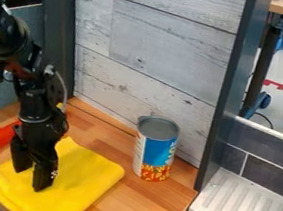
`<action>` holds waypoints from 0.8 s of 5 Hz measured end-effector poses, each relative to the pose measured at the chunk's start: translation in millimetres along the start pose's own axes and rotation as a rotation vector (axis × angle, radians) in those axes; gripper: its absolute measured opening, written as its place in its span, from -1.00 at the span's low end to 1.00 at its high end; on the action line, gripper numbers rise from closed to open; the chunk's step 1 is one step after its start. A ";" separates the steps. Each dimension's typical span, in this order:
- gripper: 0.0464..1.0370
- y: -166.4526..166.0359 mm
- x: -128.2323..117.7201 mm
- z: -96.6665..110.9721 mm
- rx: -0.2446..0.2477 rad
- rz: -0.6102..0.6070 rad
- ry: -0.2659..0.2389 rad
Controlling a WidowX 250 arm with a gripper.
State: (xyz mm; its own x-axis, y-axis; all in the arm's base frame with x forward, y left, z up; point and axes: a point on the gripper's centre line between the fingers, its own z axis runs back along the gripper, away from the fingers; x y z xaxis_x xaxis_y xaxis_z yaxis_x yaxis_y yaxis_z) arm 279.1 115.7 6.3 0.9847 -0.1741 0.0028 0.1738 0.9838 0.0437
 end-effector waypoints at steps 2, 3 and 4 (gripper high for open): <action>0.93 -53.3 13.7 0.6 0.017 -0.107 0.090; 0.93 -87.5 17.9 -0.2 -0.010 -0.177 0.177; 0.93 -95.2 24.2 -1.6 -0.026 -0.162 0.180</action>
State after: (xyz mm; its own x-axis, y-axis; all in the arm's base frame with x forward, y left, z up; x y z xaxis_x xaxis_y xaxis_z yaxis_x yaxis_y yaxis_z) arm 286.4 18.0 0.6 0.9294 -0.3220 -0.1802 0.3279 0.9447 0.0030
